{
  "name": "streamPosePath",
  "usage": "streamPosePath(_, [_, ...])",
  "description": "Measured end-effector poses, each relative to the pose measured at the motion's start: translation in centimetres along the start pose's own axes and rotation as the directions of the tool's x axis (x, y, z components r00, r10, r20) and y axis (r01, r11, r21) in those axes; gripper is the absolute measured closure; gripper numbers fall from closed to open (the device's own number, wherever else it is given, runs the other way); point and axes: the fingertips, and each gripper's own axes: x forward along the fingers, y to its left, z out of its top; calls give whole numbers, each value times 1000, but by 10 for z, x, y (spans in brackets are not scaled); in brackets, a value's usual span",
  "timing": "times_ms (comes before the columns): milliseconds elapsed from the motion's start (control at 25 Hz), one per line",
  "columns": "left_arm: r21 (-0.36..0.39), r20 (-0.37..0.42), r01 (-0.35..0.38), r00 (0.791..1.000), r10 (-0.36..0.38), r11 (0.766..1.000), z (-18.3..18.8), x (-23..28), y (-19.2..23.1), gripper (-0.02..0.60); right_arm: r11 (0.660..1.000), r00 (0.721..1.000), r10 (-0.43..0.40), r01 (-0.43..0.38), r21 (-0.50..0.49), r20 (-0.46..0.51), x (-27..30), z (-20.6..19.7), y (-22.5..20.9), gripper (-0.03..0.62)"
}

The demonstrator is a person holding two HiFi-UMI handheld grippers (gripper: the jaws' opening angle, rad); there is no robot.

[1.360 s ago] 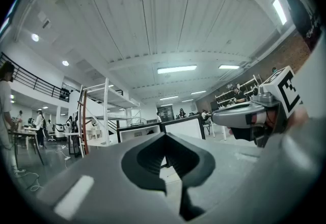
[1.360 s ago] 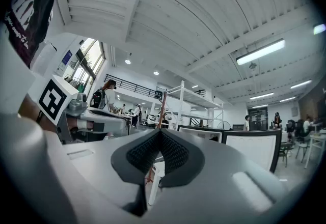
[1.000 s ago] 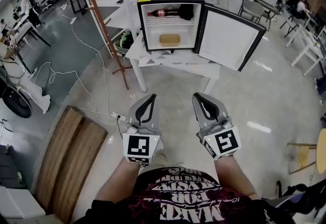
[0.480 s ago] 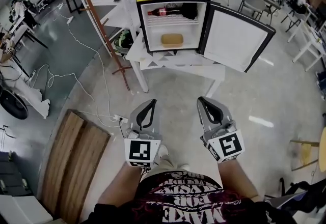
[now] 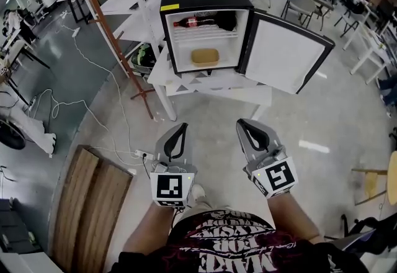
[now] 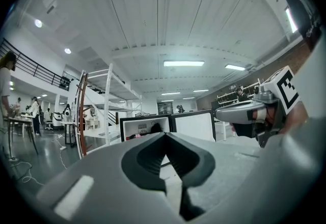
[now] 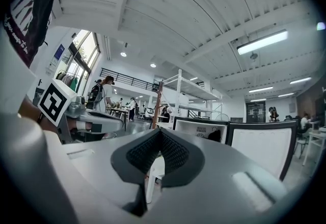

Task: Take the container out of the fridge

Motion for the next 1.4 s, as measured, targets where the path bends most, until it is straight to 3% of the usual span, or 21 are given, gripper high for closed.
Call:
streamPosePath(520, [1, -5, 11, 1000, -11, 1000, -4, 32, 34, 581, 1000, 1000, -1, 1, 6, 1, 50, 0, -9, 570])
streamPosePath(800, [-17, 26, -44, 999, 45, 999, -1, 43, 66, 581, 1000, 1000, -13, 13, -8, 2, 73, 4, -11, 571])
streamPosePath(1120, [20, 40, 53, 998, -54, 998, 0, 52, 76, 581, 999, 1000, -27, 28, -37, 14, 102, 16, 0, 569])
streamPosePath(1400, [-9, 49, 47, 998, -46, 999, -3, 56, 93, 581, 998, 998, -68, 68, -11, -13, 103, 10, -8, 569])
